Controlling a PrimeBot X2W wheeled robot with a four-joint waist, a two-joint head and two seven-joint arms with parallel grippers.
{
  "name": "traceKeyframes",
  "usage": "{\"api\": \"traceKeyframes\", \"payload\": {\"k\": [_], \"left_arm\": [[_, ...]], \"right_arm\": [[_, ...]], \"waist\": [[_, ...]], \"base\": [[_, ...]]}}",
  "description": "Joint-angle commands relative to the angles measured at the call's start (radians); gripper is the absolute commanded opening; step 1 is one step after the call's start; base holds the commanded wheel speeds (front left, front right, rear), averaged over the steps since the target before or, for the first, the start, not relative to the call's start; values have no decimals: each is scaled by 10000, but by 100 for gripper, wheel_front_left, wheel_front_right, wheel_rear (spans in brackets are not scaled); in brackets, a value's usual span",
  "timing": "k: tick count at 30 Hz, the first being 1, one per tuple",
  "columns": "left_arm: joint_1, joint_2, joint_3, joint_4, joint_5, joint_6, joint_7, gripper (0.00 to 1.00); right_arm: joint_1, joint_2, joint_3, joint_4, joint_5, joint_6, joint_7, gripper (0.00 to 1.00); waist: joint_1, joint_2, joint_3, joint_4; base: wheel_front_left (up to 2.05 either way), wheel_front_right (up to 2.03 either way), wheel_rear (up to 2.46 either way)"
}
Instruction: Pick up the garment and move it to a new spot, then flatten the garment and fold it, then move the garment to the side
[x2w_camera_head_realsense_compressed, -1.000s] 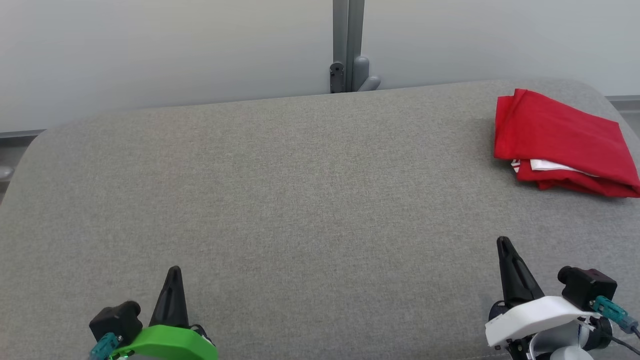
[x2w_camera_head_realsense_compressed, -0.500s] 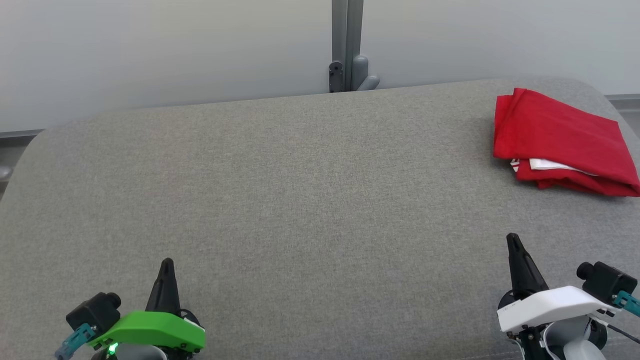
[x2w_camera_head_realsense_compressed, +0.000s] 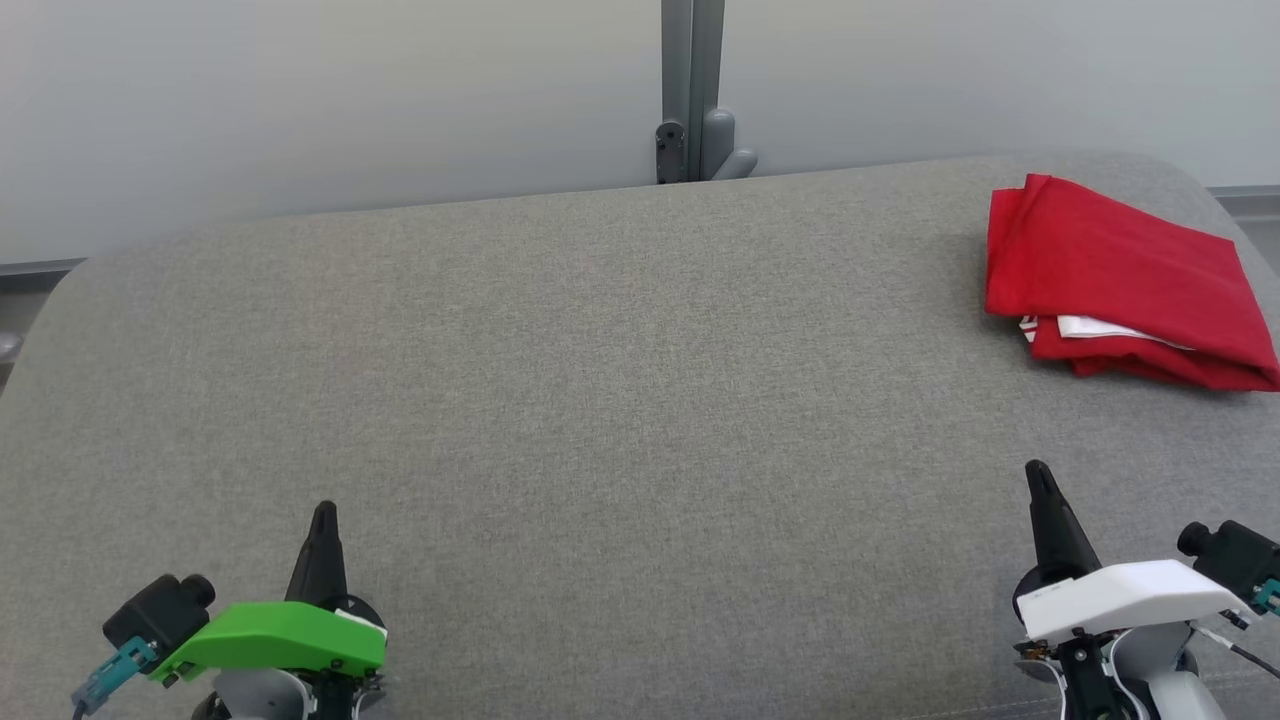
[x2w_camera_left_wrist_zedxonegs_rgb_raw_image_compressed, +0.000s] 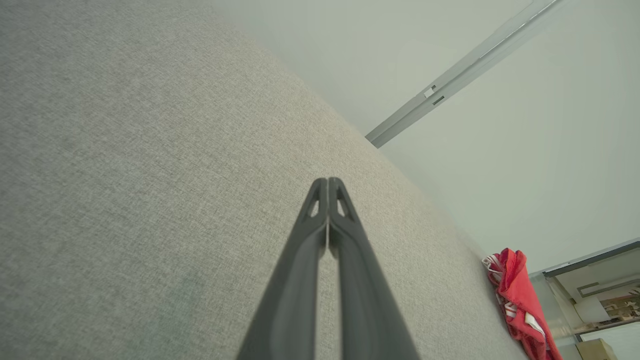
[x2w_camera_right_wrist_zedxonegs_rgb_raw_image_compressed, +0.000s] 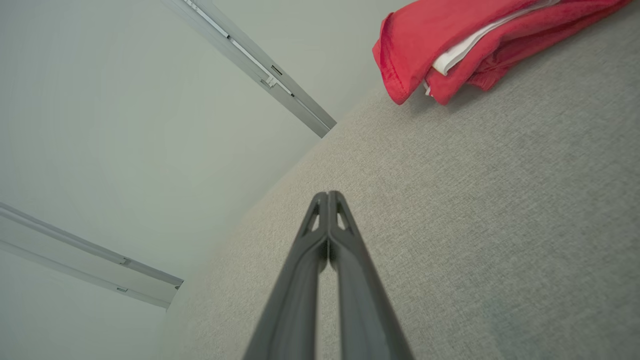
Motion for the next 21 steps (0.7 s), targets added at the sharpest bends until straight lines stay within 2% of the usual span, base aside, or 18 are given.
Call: {"api": "traceKeyframes", "payload": {"k": [1, 21], "left_arm": [[-334, 23, 96, -65, -357, -91, 87, 0], [-705, -7, 448, 103, -2417, -327, 687, 0]], "right_arm": [[-282, -82, -66, -60, 382, -3, 77, 0], [-517, -100, -342, 186, 2607, -4, 536, 0]], "waist": [[0, 32, 2, -3], [0, 47, 27, -34]], "base": [[0, 0, 0], [0, 0, 0]]}}
